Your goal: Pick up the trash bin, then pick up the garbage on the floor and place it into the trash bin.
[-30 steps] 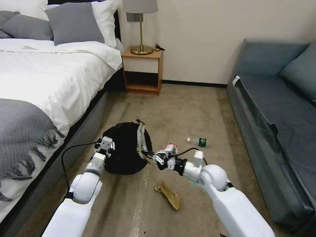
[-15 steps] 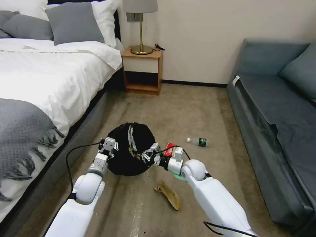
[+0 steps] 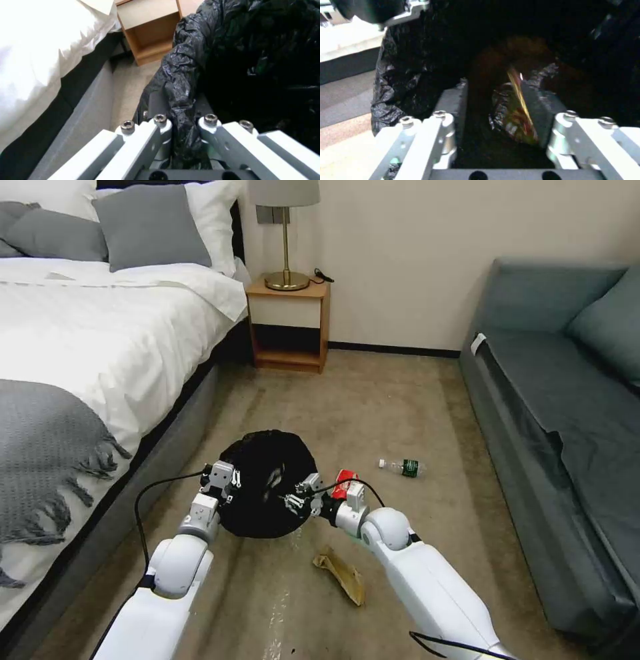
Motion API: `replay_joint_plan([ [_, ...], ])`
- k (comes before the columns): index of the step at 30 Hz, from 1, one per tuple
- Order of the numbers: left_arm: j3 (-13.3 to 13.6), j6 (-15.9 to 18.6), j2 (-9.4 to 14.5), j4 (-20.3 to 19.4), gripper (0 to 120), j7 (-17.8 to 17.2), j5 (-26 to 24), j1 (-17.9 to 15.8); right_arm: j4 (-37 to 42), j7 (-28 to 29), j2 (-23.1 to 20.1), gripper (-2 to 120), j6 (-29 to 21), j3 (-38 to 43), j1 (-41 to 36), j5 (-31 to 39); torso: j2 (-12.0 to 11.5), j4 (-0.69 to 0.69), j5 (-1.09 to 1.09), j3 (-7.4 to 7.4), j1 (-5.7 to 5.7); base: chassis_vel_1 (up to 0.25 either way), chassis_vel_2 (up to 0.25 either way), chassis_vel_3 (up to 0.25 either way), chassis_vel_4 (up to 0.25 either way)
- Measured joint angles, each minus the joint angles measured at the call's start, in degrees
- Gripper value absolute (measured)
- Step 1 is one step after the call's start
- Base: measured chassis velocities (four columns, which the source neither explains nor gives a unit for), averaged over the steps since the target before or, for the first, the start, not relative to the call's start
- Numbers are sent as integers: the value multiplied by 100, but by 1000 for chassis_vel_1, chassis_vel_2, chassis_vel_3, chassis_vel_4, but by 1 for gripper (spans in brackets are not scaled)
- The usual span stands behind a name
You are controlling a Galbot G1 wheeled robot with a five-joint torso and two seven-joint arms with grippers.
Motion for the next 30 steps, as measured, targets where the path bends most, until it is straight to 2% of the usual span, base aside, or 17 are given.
replay_joint_plan([
  [3, 7, -2, 33, -9, 3, -3, 3, 26, 215, 40, -126, 58, -9, 98, -161, 2, 0, -1, 0, 0, 0, 0, 0, 0, 0],
  [4, 7, -2, 33, -9, 3, -3, 3, 26, 215, 40, -126, 58, -9, 98, -161, 2, 0, -1, 0, 0, 0, 0, 0, 0, 0],
  [6, -27, -53, 49, 17, 3, -3, -22, 29, 425, -11, -261, 68, -85, 227, -337, 3, 0, 0, 1, 0, 0, 0, 0, 0, 0],
  [7, -27, -53, 49, 17, 3, -3, -22, 29, 425, -11, -261, 68, -85, 227, -337, 3, 0, 0, 1, 0, 0, 0, 0, 0, 0],
  [10, -61, -107, 67, 169, 3, 1, -50, 26, 639, -160, -416, 84, -163, 444, -543, -112, 1, 0, 0, 0, 0, 0, 0, 0, 0],
  [11, -61, -107, 67, 169, 3, 1, -50, 26, 639, -160, -416, 84, -163, 444, -543, -112, 1, 0, 0, 0, 0, 0, 0, 0, 0],
  [14, -118, -114, 107, 283, 3, 6, -143, 48, 818, -155, -582, 96, -259, 678, -763, -661, 1, 0, 1, 0, 0, 0, 0, 0, 0],
  [15, -118, -114, 107, 283, 3, 6, -143, 48, 818, -155, -582, 96, -259, 678, -763, -661, 1, 0, 1, 0, 0, 0, 0, 0, 0],
  [18, -204, -137, 182, 350, 3, 38, -188, 81, 890, 6, -758, 100, -456, 931, -985, -1285, 1, -1, 0, 0, 0, 0, 0, 0, 0],
  [30, -361, -224, 413, 478, 3, 127, -215, 101, 753, -23, -958, 100, -603, 1335, -1484, -2016, 0, 0, -1, 0, 0, 0, 0, 0, 0],
])
